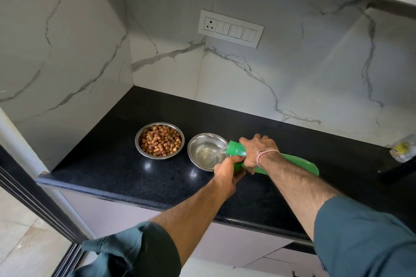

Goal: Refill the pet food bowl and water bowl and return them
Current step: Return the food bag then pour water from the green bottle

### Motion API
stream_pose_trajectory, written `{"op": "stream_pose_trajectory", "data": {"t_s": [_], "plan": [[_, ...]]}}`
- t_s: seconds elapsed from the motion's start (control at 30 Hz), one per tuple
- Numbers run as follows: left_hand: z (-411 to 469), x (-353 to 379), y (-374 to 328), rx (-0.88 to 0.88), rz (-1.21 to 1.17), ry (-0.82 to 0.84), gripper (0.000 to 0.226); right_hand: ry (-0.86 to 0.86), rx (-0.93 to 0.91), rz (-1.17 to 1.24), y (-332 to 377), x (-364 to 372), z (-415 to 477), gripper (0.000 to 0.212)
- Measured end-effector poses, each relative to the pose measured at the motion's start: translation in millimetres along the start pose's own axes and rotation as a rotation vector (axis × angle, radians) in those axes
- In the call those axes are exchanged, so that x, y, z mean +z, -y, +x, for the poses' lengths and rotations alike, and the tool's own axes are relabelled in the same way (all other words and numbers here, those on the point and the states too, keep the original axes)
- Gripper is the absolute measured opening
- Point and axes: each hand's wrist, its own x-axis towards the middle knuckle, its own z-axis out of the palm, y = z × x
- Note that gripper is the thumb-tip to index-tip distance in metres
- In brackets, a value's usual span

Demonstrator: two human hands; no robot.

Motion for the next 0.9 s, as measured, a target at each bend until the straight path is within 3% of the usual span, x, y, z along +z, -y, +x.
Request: {"op": "stream_pose_trajectory", "data": {"t_s": [0.9], "plan": [[6, -5, -5, -0.011, 0.024, 0.054, 0.045, 0.041, 0.013, -0.069, 9, -14, -2, 0.094]]}}
